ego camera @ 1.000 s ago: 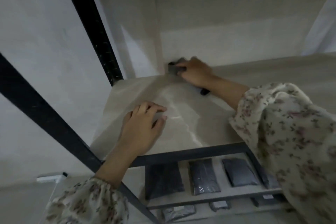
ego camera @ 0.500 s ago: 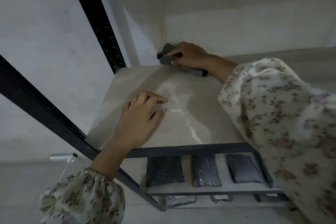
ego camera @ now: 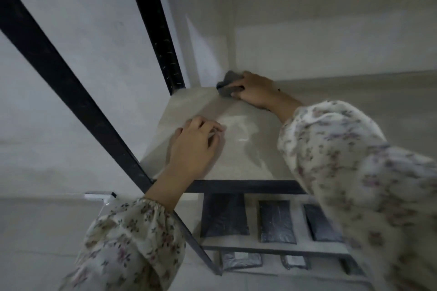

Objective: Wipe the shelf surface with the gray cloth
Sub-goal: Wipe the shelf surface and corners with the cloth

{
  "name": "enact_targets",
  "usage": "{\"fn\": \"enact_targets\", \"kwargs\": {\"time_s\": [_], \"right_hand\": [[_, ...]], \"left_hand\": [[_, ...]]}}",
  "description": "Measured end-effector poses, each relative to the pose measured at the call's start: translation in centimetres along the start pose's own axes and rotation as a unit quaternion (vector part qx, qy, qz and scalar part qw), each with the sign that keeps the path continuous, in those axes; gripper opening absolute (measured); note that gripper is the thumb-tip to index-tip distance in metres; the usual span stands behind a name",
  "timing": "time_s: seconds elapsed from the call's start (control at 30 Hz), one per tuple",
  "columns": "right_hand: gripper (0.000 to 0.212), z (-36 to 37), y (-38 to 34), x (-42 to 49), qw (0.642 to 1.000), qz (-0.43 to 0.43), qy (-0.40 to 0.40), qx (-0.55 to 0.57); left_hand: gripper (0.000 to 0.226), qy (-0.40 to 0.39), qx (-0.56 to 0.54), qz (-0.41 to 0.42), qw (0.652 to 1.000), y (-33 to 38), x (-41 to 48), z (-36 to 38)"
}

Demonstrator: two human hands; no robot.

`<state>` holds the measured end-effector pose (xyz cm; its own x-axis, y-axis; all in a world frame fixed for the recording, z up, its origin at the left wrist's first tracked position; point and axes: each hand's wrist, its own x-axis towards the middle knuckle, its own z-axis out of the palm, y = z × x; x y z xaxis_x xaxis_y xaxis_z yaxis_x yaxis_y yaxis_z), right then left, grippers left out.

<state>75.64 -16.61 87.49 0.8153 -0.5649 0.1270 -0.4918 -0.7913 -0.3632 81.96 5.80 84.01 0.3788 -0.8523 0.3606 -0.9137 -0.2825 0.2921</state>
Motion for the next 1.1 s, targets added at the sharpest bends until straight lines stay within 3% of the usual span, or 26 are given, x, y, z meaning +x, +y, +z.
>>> {"fn": "enact_targets", "kwargs": {"time_s": [0.33, 0.47, 0.57, 0.7, 0.8, 0.87, 0.97, 1.1], "right_hand": [[0.036, 0.4, -2.9, -8.3, 0.991, -0.073, -0.083, 0.076], [0.035, 0.3, -3.8, -12.9, 0.991, -0.091, -0.07, 0.067], [0.033, 0.3, -4.5, -16.0, 0.989, -0.097, -0.081, 0.075], [0.033, -1.8, -4.5, -18.5, 0.97, -0.117, -0.174, 0.126], [0.039, -3.6, -3.5, -15.6, 0.973, -0.058, -0.057, 0.217], [0.039, -3.4, -2.9, -12.3, 0.989, -0.015, 0.011, 0.144], [0.036, -0.7, -2.2, -9.5, 1.0, 0.01, 0.005, 0.024], [0.033, 0.5, -2.8, -11.9, 1.0, -0.019, 0.005, -0.002]], "left_hand": [[0.026, -0.033, -0.021, -0.021, 0.999, -0.4, -1.6, -0.6], [0.019, -0.028, -0.016, -0.028, 0.999, -0.3, -1.5, -0.7], [0.021, -0.065, -0.017, 0.0, 0.998, -0.7, -1.7, -1.1], [0.036, -0.131, -0.034, 0.06, 0.989, -2.6, -2.5, -2.1], [0.046, -0.171, 0.017, 0.069, 0.983, -3.0, -3.0, -2.2], [0.047, -0.179, 0.034, 0.054, 0.982, -2.7, -3.1, -2.0], [0.047, -0.169, 0.04, 0.04, 0.984, -2.6, -3.1, -1.8], [0.046, -0.157, 0.045, 0.04, 0.986, -2.7, -3.0, -1.8]]}}
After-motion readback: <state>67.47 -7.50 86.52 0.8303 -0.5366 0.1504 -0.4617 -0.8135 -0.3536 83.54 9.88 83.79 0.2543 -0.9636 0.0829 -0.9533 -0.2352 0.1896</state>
